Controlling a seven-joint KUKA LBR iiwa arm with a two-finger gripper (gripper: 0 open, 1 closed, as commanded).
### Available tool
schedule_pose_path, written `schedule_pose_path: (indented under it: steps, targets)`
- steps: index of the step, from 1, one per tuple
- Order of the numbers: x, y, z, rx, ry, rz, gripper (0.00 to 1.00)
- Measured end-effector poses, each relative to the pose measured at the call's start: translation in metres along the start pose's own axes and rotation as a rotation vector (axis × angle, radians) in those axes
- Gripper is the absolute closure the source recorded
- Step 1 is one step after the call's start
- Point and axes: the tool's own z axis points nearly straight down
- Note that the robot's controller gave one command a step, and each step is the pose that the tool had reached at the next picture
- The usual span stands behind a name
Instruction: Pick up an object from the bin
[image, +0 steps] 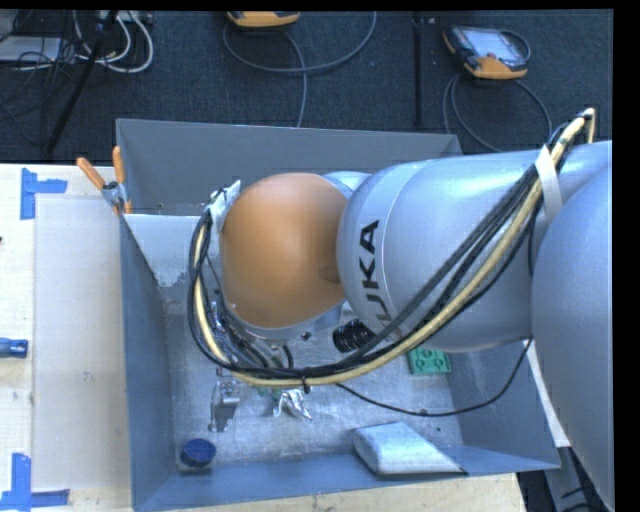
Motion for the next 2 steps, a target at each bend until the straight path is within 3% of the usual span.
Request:
schedule_pose_path:
  steps: [1, 2]
  targets:
    - [0.031, -0.016, 0.066, 0.002, 0.001, -0.106, 0.0]
    - [0.02, -0.003, 0.129, -0.003, -0.018, -0.288, 0.0]
